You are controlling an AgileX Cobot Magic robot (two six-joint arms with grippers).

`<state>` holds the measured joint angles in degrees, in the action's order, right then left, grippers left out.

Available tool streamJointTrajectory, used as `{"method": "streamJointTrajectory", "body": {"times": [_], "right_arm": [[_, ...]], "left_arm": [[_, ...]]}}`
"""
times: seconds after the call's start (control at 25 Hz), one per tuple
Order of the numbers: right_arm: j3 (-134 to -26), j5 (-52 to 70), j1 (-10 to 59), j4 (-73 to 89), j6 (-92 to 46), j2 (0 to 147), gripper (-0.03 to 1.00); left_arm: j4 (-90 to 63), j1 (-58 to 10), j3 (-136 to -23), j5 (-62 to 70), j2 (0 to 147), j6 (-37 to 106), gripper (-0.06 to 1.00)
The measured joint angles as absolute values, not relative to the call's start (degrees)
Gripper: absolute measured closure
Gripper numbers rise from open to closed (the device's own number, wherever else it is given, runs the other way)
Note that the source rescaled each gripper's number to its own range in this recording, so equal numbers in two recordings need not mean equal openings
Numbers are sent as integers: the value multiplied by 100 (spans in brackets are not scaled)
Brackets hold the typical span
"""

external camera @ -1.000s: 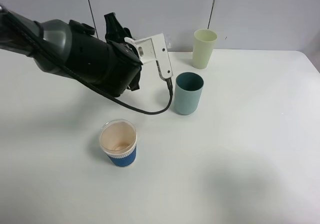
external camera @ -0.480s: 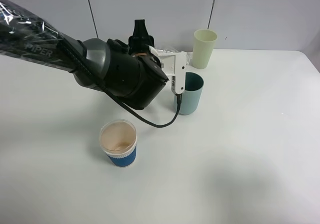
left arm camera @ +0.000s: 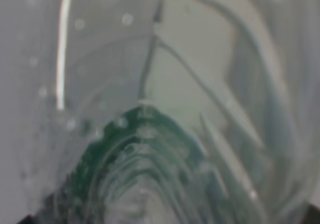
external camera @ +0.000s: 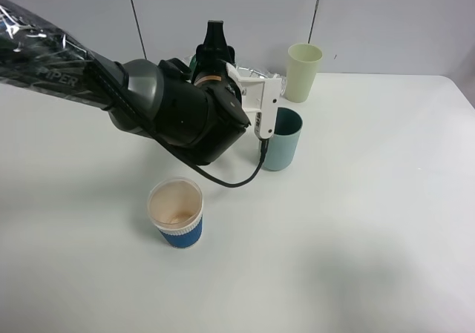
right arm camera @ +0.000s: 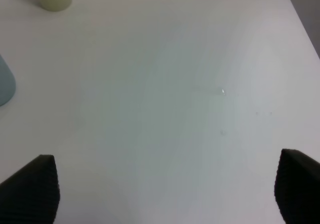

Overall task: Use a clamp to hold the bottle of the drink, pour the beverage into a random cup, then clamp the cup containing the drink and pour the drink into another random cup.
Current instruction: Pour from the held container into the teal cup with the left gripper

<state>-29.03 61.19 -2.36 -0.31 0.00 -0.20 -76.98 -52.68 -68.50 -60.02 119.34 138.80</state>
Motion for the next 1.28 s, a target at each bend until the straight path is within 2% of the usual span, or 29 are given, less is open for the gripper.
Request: {"method": "streamJointTrajectory", "body": {"times": [1.28], "right_arm": [[-2903, 6119, -236, -31, 0, -20, 39]], "left_arm": [[-7448, -5268, -6839, -6614, 11951, 14375, 88]]}}
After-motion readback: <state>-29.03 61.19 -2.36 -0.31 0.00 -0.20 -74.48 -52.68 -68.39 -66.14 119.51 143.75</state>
